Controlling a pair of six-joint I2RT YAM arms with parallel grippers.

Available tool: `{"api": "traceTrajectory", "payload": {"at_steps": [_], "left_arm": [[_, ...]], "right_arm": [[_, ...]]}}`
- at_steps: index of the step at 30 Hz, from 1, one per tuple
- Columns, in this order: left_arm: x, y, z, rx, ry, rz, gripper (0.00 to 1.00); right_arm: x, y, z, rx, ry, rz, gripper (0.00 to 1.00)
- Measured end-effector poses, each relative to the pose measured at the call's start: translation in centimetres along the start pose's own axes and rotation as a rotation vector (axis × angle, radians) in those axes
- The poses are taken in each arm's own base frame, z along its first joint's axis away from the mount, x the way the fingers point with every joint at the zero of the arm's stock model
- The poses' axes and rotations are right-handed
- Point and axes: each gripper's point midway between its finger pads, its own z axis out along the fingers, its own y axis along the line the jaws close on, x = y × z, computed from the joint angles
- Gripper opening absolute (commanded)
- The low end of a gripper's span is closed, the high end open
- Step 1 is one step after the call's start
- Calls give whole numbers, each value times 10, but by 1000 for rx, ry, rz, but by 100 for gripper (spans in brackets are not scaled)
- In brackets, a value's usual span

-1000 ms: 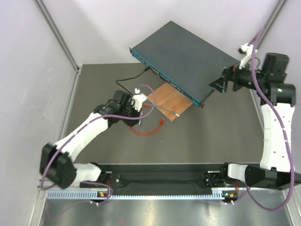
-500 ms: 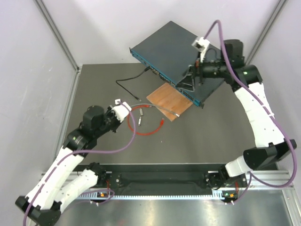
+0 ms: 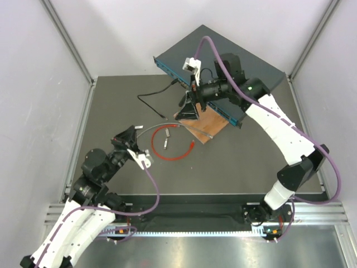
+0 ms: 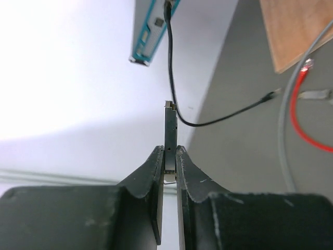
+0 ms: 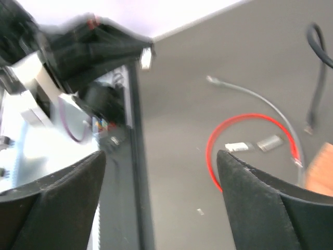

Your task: Insert the plug into the switch port

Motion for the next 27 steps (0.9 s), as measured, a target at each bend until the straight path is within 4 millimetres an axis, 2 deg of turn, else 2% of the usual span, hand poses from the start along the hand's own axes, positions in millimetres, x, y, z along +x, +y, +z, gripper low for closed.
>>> {"api": "traceTrajectory", "payload": {"at_steps": [1, 3, 6, 10, 13, 16, 19, 23, 25, 27], "left_arm": [[-1, -1, -2, -5, -16, 52, 0], [-4, -4, -6, -6, -46, 165, 0], [-7, -6, -9, -5, -77, 297, 0], [-9, -10, -12, -11, -99, 422, 0], [-9, -12, -13, -8, -103, 429, 0], [-11, -17, -12, 42, -107, 317, 0], [-20, -10, -8, 113, -99, 142, 0], [-40, -1, 2, 230, -86, -140, 0], [-50, -12, 3, 326, -81, -296, 0], [-59, -30, 0, 426, -70, -448, 0]], "right_arm": [[-3, 2, 4, -19, -13, 17, 76], [-11, 1, 13, -47, -52, 62, 73], [-8, 1, 30, -68, -71, 134, 64], [2, 15, 63, -104, -61, 216, 66], [6, 21, 81, -108, -54, 209, 69], [10, 13, 88, -57, -48, 138, 73], [13, -7, 84, 40, -41, 5, 77], [23, -24, 61, 127, 19, -129, 88], [23, -27, 46, 147, 46, -186, 96], [19, -24, 33, 156, 55, -241, 99]]}}
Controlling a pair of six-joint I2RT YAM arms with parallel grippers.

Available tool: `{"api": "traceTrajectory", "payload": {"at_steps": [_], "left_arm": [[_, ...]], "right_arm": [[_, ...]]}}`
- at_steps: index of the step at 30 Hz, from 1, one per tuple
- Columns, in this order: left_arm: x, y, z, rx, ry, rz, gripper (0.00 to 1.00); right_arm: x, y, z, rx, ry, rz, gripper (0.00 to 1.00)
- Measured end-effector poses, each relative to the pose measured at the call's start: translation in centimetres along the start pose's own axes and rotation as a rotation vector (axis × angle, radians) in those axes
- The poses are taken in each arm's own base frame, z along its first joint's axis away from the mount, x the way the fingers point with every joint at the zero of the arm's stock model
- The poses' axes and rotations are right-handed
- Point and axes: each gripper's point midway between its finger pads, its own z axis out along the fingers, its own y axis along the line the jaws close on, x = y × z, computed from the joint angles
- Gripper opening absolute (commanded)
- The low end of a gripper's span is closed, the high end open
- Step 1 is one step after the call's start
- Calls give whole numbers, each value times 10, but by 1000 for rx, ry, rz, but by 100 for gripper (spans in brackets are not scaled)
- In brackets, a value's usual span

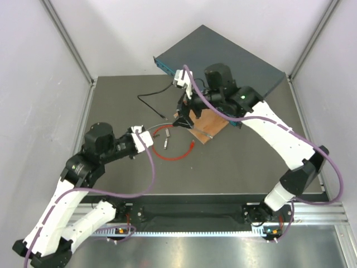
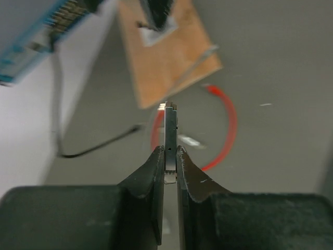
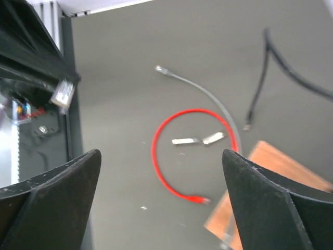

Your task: Insert the plug into the switch port

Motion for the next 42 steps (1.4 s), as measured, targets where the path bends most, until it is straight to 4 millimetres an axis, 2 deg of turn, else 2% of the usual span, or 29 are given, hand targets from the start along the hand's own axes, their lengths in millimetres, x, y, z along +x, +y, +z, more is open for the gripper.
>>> {"api": "traceTrajectory", "payload": {"at_steps": [3, 8, 12, 15, 20, 25, 38, 41, 42], "left_arm": [[-4, -27, 6, 139, 10, -222, 0], [-29, -53, 16, 332, -1, -537, 2], [-45, -68, 18, 444, -7, -734, 2], [-57, -68, 15, 485, -35, -831, 2], [-71, -67, 14, 531, -67, -911, 2], [-73, -65, 19, 536, -70, -947, 2], [-72, -64, 22, 533, -64, -959, 3], [-71, -64, 22, 529, -61, -963, 4], [-71, -64, 22, 527, -60, -964, 4]], "right_arm": [[-12, 8, -22, -5, -20, -85, 95], [-29, 36, -48, -77, -81, -165, 92], [-37, 55, -56, -154, -122, -174, 85], [-31, 65, -53, -211, -123, -150, 80], [-13, 82, -43, -303, -95, -87, 75], [-5, 94, -40, -358, -82, -46, 64], [9, 103, -32, -399, -51, 55, 41], [8, 103, -30, -398, -57, 68, 30], [7, 103, -30, -397, -60, 70, 18]]}}
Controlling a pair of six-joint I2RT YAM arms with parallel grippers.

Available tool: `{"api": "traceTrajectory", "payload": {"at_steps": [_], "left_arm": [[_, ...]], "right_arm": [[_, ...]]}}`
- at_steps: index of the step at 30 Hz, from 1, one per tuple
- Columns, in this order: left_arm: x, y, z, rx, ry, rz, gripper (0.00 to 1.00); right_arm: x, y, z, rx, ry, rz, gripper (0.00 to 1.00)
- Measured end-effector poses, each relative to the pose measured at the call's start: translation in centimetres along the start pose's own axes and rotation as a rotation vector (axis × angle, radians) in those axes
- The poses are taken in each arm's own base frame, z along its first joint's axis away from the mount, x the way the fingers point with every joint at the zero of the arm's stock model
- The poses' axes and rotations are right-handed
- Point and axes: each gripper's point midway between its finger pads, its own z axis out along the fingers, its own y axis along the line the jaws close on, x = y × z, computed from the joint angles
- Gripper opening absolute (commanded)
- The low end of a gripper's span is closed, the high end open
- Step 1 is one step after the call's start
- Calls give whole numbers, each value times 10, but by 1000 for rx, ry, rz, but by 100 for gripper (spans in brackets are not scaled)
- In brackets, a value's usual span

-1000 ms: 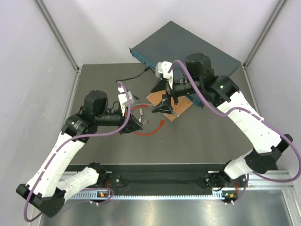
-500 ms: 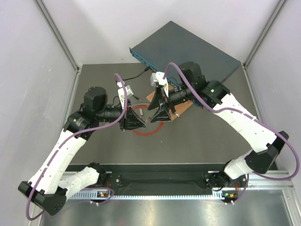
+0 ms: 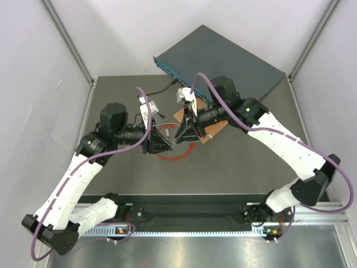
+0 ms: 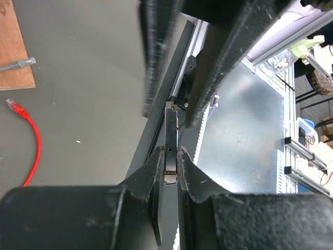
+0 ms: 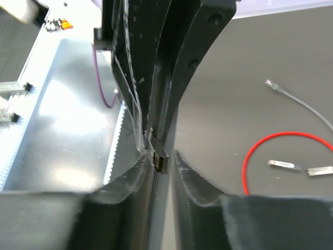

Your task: Insert the plug into the switch port

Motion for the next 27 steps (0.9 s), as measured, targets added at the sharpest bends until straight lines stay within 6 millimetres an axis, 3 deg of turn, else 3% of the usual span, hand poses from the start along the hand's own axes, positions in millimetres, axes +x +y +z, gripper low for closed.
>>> {"api": "traceTrajectory", "payload": {"at_steps": [3, 4, 7, 8, 12, 15, 21, 27], "left_arm": [[0, 2, 0, -10, -2, -3, 9], [-1, 2, 0, -13, -3, -3, 21], [-2, 8, 0, -47, -11, -4, 47], [-3, 12, 0, -71, -16, -3, 64], [-12, 30, -8, -211, -68, 40, 87], [-25, 32, -25, -304, -143, 150, 88], [-42, 28, -58, -428, -209, 480, 81], [-40, 45, -64, -494, -139, 697, 71]], "right_arm": [[-2, 0, 1, 5, -6, 14, 0], [-2, -1, 1, 7, -6, 21, 0], [-1, -1, 1, 13, -3, 40, 0], [-1, -2, 1, 18, -2, 40, 0], [-1, -11, 1, 56, -5, 83, 0], [-7, -21, -2, 82, -36, 153, 0], [-23, -53, -15, 133, -166, 382, 0], [-26, -75, -8, 110, -237, 598, 0]]}}
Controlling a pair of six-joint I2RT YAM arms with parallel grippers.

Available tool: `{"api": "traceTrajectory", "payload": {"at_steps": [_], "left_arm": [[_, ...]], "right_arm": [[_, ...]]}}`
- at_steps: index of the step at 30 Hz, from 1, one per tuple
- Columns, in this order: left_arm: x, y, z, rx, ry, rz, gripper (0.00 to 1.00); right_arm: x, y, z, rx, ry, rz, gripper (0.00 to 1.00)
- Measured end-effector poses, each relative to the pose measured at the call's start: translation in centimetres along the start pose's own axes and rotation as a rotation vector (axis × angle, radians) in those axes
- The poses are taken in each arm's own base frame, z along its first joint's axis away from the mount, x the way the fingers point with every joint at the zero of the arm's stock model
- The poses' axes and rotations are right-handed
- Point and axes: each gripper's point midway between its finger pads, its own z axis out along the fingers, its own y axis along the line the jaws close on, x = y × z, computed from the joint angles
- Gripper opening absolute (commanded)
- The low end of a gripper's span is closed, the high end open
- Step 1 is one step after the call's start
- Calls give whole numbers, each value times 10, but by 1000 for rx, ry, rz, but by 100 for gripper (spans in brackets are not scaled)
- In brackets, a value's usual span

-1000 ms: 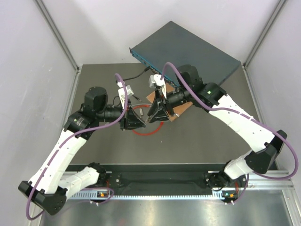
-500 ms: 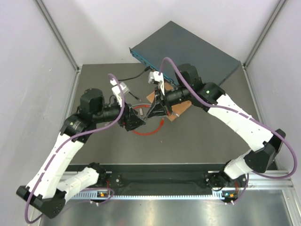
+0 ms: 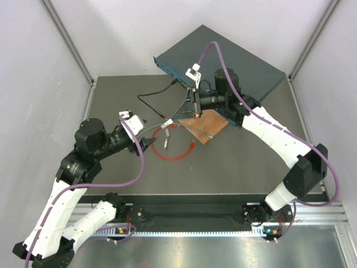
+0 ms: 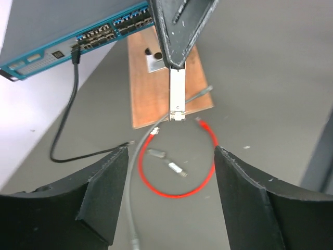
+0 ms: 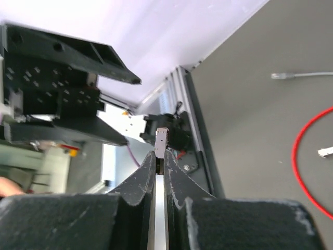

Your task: Insert the plug into the switch port

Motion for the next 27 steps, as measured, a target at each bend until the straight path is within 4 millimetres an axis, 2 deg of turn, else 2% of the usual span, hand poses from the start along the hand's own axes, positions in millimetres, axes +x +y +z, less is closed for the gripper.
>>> {"api": "traceTrajectory", "payload": {"at_steps": [5, 12, 22, 27], "left_arm": [[14, 8, 7, -12, 36, 112, 67], [28, 18, 24, -12, 83, 181, 63], [25, 20, 40, -2, 69, 215, 61], [27, 19, 46, 1, 78, 226, 52]], "right_arm": [[-6, 5, 4, -31, -22, 99, 0], [-9, 7, 7, -58, -43, 170, 0], [-10, 2, 12, -67, -49, 235, 0], [-7, -1, 14, -67, -46, 265, 0]]}}
